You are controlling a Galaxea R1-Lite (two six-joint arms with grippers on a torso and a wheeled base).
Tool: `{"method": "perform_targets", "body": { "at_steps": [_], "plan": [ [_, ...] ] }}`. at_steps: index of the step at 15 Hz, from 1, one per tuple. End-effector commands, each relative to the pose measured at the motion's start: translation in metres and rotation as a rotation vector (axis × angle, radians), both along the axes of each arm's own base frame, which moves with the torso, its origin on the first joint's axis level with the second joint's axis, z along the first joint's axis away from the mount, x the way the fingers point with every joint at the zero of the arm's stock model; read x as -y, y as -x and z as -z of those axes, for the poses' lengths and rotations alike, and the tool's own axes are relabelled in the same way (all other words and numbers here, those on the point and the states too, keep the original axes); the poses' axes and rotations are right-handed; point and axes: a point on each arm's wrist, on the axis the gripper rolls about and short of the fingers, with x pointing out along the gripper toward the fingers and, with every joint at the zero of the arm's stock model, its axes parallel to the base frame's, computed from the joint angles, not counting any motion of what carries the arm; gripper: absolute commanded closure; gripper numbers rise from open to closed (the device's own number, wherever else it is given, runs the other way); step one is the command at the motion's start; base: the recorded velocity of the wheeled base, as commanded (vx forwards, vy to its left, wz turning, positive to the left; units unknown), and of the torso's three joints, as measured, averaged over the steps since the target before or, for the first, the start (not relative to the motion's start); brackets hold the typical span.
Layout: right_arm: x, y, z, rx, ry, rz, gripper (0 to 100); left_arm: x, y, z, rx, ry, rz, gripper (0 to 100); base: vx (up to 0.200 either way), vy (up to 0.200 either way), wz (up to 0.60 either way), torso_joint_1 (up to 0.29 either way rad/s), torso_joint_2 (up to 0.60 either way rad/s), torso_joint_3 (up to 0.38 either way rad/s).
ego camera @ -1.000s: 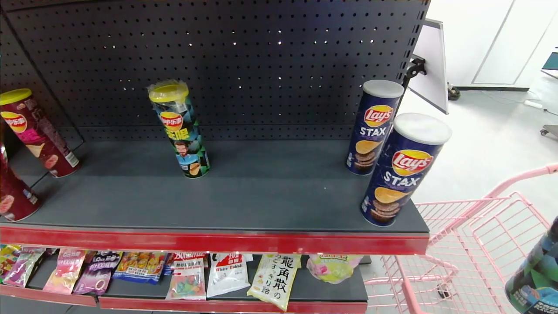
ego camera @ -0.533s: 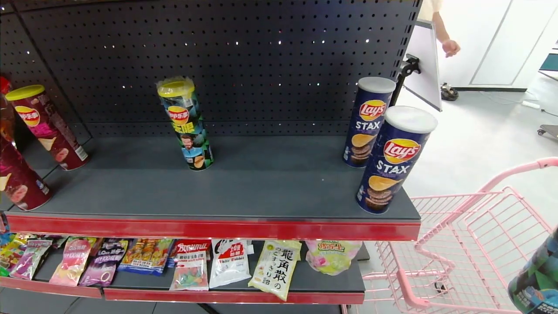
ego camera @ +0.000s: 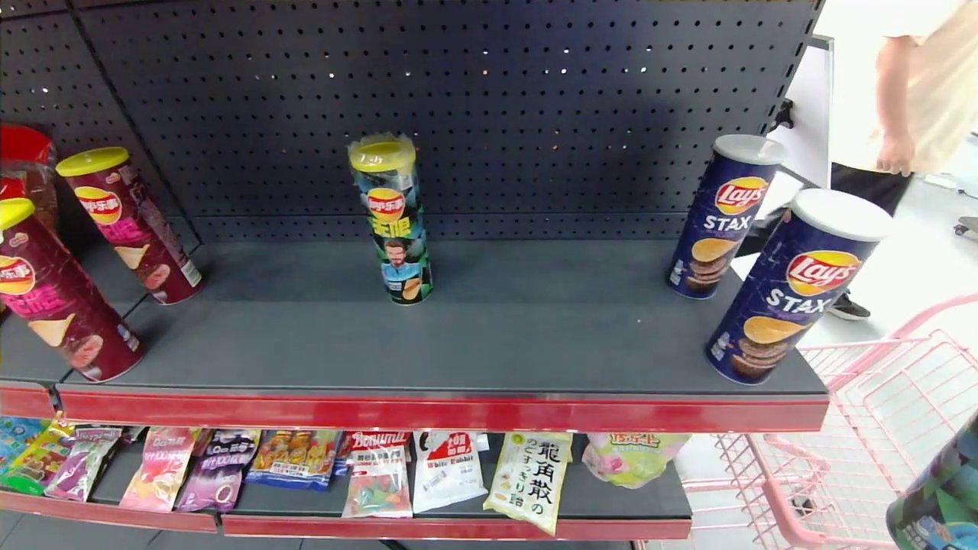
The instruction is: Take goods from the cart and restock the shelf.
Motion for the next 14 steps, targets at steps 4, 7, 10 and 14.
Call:
{"method": "perform_targets", "body": {
  "at_steps": [4,7,10,14],
  "plan": [
    [-0.0001,0.0001,0.0001,0.001,0.0,-0.003,100,0.0,-0.0001,-0.0001,0.0,0.0,-0.001,0,0.0,0.2,0.0,0.001,0.0,0.004],
    [-0.0001,-0.0005,-0.0007,0.001,0.0,-0.006,100,0.0,-0.0001,-0.0001,0.0,0.0,-0.001,0,0.0,0.133,0.0,0.0,0.0,0.0],
    [-0.0011,-0.0004,-0.0007,0.002,-0.006,-0.04,100,0.0,-0.0001,-0.0001,0.0,0.0,0.001,0,0.0,0.0,0.0,0.0,0.0,0.0],
    [-0.0037,0.0006,-0.0021,0.01,-0.005,-0.104,100,0.0001,-0.0001,-0.0001,0.0,0.0,-0.001,0,0.0,0.0,0.0,0.0,0.0,0.0]
  ]
}}
